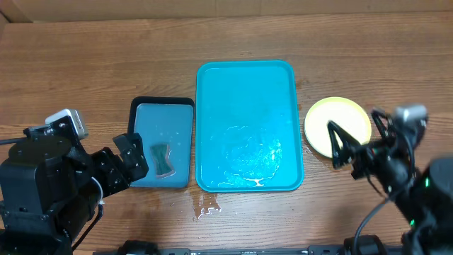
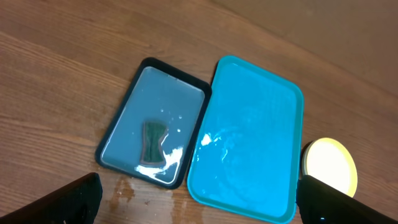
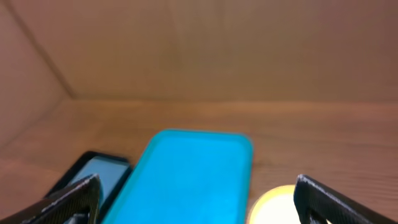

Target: Clean dirty plates on tray and stack at the side

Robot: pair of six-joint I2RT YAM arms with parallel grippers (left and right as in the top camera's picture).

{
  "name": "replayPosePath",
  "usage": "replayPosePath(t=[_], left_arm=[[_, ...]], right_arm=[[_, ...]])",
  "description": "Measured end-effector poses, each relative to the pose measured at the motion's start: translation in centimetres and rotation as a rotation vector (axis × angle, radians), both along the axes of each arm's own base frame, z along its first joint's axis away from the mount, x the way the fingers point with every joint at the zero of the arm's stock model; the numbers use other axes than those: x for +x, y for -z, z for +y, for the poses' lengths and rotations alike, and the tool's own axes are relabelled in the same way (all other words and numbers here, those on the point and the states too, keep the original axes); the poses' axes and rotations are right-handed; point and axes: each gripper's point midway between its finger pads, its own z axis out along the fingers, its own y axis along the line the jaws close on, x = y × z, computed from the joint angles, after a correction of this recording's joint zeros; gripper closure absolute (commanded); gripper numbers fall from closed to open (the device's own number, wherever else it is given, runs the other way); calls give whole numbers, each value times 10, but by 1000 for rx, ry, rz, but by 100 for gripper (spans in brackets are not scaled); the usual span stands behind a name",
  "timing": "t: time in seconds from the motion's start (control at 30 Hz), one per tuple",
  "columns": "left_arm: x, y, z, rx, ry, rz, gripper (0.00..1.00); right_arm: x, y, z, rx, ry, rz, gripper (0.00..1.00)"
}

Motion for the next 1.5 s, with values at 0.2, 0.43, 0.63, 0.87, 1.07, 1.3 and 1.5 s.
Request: replayPosePath(t=[0.2,0.43,0.63,0.87,1.07,1.3,1.5], left_arm=[[0,0,0,0,0,0,0],[0,0,0,0,0,0,0],[1,1,0,1,0,5,0],[2,1,0,1,0,8,0],[2,1,0,1,0,8,0],[2,1,0,1,0,8,0],[2,1,0,1,0,8,0]], right_arm=[[-13,75,-32,-21,134,13,0],[-10,116,-37,-22,156,-110,0],[-3,130,-26,-14,93,-249,0],[4,153,-8,-2,5,-304,0],[2,154,1,3,-30,-301,0],[2,163,2,2,-36,-263,0],[2,163,2,3,-36,-263,0]])
